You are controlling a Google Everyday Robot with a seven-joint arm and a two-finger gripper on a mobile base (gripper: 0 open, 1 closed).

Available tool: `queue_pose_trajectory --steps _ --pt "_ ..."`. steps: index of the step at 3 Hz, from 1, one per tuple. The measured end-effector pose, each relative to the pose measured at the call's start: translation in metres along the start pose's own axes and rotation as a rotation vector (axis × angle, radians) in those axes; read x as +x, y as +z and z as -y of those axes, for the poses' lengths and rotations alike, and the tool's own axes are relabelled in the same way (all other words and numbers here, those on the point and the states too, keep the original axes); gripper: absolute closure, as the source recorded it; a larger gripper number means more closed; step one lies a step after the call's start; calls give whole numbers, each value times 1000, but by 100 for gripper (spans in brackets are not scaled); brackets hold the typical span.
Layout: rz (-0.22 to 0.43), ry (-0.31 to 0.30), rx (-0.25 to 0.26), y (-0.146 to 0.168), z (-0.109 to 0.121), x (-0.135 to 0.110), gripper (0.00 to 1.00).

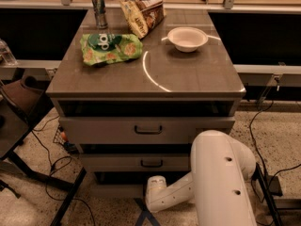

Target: Open bottom drawer

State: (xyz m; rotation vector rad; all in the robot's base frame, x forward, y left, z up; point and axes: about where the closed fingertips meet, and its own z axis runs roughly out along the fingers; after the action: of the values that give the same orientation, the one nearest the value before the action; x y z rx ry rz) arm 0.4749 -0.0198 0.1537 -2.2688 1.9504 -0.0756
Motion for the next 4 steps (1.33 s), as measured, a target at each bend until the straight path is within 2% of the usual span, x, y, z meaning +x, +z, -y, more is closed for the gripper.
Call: queue_pose_trajectory --steps 1,2,3,4 --pt "0 0 0 0 0 0 87" --pt "0 0 -1 -2 -1 0 100" --pt "0 0 -1 -2 -1 0 100" --pt "16 12 -1 -2 -17 3 100"
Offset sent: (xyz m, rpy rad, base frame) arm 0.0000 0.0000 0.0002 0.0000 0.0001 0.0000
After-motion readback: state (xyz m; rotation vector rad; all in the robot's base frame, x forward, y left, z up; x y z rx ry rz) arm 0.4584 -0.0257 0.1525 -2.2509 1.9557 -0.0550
